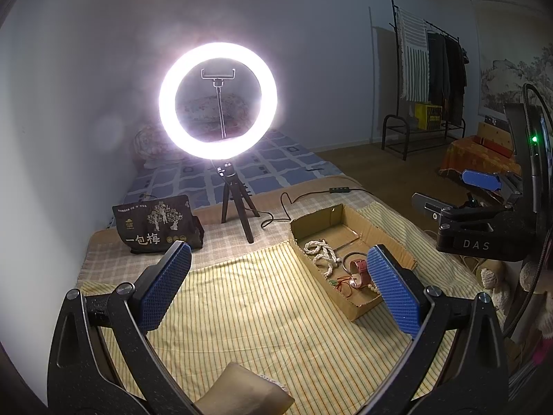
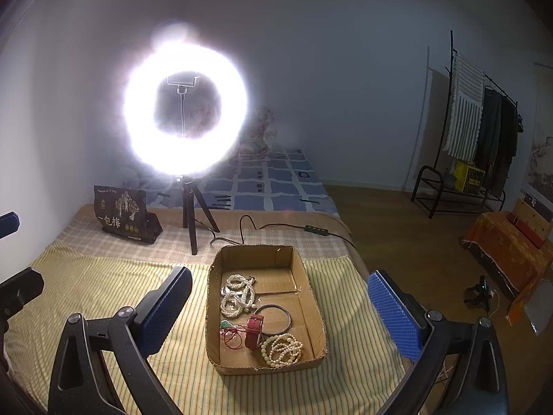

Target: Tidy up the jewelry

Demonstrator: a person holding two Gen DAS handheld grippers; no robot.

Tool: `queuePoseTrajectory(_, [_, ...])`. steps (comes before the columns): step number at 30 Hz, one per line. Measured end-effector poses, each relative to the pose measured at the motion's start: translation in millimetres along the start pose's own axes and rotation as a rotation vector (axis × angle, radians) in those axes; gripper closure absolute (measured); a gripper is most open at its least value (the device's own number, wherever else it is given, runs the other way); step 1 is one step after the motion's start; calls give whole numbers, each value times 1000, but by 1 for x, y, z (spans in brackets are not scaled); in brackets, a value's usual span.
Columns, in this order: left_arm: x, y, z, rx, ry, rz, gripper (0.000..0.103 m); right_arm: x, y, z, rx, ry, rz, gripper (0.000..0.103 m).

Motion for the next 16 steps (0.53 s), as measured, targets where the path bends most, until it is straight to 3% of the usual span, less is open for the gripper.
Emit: queuePoseTrajectory(16, [0,3,-1,12,23,-1,0,-2,3,0,9,3,-4,0])
Point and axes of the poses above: each gripper's, at about its wrist camera, not at the fingertips, and z roughly against the way its jaws point, x to its left, y to its underside, the point moved 2 cm from there along -z, roughly the way its jaws point, and after that the axes turned 12 degrees about -y, right-handed, at the moved point
